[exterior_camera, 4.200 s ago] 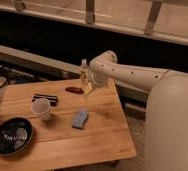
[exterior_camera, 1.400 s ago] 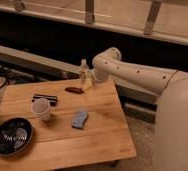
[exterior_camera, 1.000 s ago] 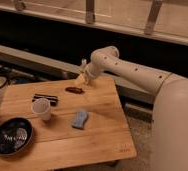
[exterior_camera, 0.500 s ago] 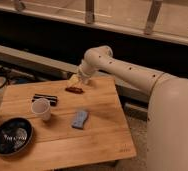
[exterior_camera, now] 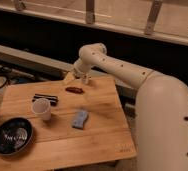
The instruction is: Place the eraser on the white sponge
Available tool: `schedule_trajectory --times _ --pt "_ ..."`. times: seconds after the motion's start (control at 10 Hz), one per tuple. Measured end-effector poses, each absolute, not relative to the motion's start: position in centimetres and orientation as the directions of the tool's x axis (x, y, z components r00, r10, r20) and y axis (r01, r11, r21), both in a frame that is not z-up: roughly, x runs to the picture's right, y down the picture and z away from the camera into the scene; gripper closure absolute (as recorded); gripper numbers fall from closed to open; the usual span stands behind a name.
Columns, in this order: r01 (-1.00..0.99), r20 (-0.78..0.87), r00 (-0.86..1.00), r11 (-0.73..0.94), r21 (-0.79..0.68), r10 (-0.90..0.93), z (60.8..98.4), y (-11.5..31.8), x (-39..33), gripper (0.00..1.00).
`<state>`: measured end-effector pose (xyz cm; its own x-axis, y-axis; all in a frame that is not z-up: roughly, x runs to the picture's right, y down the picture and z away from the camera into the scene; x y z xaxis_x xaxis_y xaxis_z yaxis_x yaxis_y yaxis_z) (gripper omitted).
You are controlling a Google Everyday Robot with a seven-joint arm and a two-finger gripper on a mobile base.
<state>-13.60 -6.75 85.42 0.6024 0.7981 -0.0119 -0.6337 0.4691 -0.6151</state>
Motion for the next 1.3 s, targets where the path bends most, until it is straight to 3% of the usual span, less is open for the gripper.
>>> schedule_trajectory --times 0.5,1.3 --pt "-0.427 0.082 0.730 0.547 -0.720 0.678 88.3 -6.3 -25.3 0.20" --pt "-0.417 0.087 0.737 0.552 -0.722 0.670 88.5 -6.2 -25.5 0.20"
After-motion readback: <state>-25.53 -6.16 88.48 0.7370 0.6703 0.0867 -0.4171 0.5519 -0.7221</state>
